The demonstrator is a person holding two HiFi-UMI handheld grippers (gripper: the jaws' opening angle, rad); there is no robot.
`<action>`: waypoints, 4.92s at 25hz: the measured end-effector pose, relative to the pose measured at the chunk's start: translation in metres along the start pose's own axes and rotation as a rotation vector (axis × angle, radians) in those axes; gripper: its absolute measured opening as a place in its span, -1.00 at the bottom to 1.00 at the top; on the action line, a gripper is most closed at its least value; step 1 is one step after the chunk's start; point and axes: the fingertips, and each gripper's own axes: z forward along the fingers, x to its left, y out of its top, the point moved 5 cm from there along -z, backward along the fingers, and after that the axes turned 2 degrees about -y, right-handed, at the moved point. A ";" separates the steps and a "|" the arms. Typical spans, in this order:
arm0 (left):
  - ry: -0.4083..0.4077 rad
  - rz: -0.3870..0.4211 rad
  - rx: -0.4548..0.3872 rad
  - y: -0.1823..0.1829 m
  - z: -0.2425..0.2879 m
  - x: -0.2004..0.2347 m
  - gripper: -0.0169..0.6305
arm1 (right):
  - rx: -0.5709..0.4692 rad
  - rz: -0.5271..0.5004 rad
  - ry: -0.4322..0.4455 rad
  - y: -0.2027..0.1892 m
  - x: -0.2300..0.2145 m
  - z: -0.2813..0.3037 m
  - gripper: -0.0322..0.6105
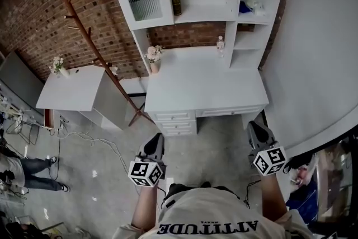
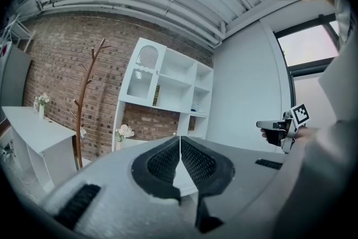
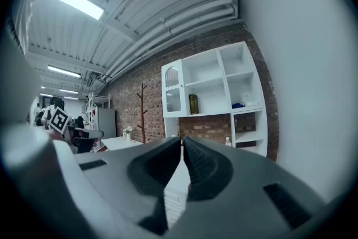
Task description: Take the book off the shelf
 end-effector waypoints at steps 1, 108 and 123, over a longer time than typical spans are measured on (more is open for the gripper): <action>0.003 -0.001 0.001 -0.002 0.001 -0.004 -0.87 | 0.003 0.000 0.003 -0.002 -0.004 -0.001 -0.79; 0.261 -0.035 -0.008 0.059 0.339 0.164 -0.87 | 0.001 -0.157 0.476 0.162 -0.128 0.603 -0.79; 0.318 -0.048 -0.025 0.065 0.332 0.199 -0.87 | 0.063 -0.125 0.503 0.177 -0.083 0.723 -0.37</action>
